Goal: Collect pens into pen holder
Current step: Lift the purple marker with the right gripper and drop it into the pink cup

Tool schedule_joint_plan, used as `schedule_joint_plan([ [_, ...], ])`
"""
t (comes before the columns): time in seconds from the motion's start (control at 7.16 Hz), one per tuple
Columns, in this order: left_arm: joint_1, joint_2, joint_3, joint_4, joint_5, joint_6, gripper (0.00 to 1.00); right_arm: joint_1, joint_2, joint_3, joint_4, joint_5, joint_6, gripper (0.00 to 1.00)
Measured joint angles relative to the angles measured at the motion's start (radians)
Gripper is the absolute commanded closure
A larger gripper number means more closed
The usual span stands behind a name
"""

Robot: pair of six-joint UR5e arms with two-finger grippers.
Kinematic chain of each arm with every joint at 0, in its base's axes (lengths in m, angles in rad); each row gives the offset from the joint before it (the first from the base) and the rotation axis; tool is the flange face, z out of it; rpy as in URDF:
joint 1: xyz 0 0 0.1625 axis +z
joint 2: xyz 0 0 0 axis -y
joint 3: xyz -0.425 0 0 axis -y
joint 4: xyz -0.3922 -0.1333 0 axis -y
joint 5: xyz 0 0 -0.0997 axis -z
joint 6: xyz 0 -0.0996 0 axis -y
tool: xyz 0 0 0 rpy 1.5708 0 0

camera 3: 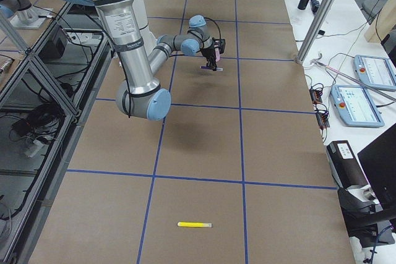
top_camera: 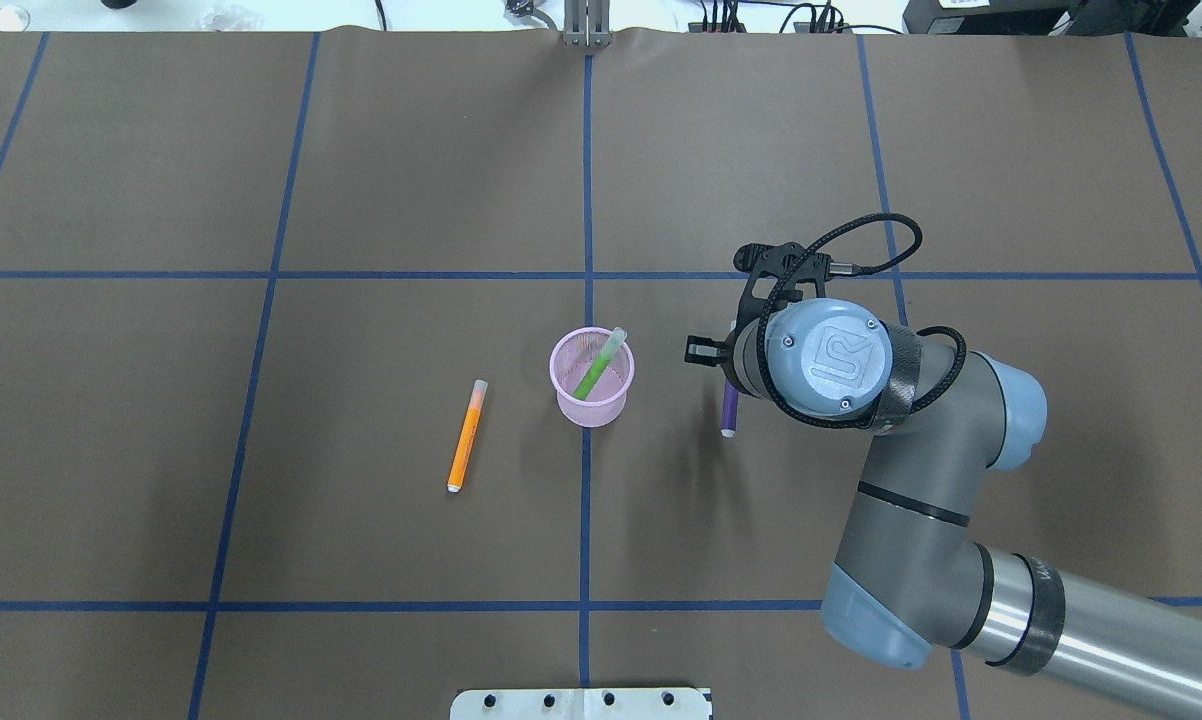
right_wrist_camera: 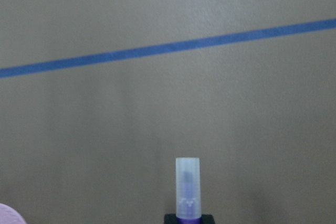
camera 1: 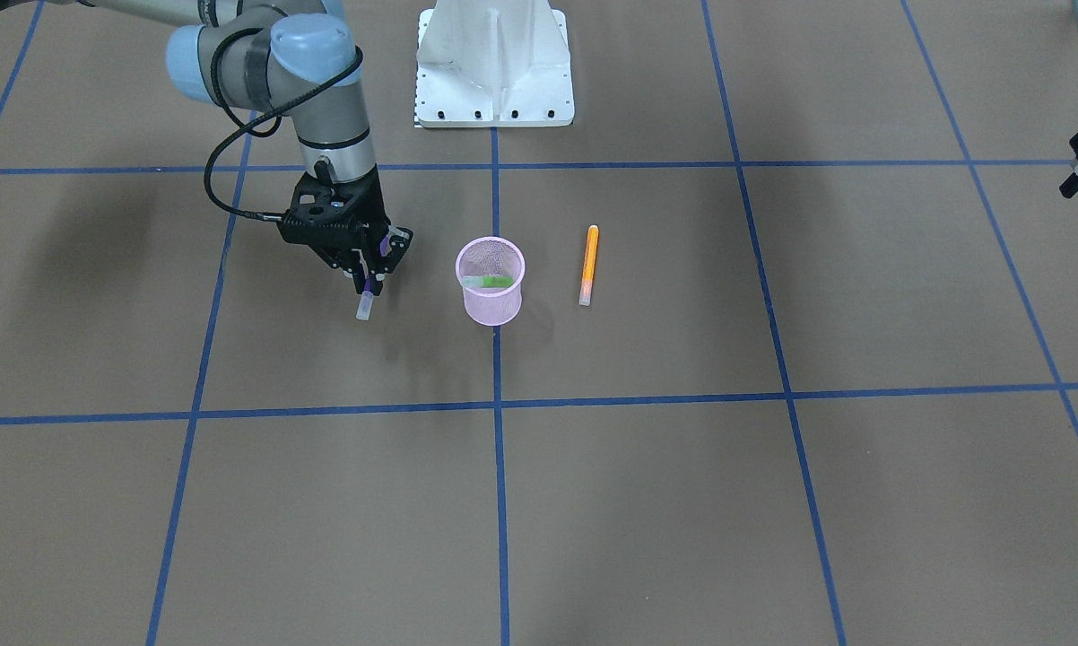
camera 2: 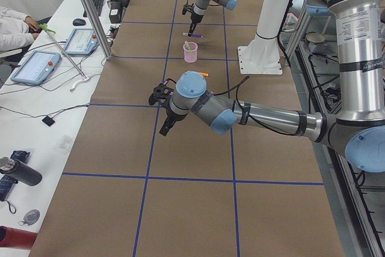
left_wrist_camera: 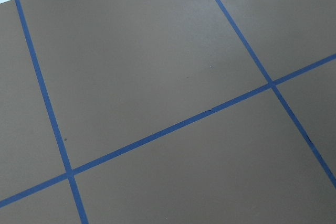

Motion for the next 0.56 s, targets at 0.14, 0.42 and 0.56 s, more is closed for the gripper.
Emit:
schedule_joint_plan([
  [0.14, 0.002, -0.003, 0.003, 0.001, 0.0, -0.004, 0.0, -0.001, 0.015, 0.038, -0.028, -0.088, 0.03, 1.0],
  [0.42, 0.004, -0.011, 0.013, 0.005, -0.002, -0.01, 0.0, -0.041, 0.065, 0.06, -0.069, -0.293, 0.154, 1.0],
  [0.56, 0.006, -0.016, 0.025, 0.006, -0.002, -0.011, 0.0, -0.079, 0.1, 0.057, -0.094, -0.396, 0.21, 1.0],
])
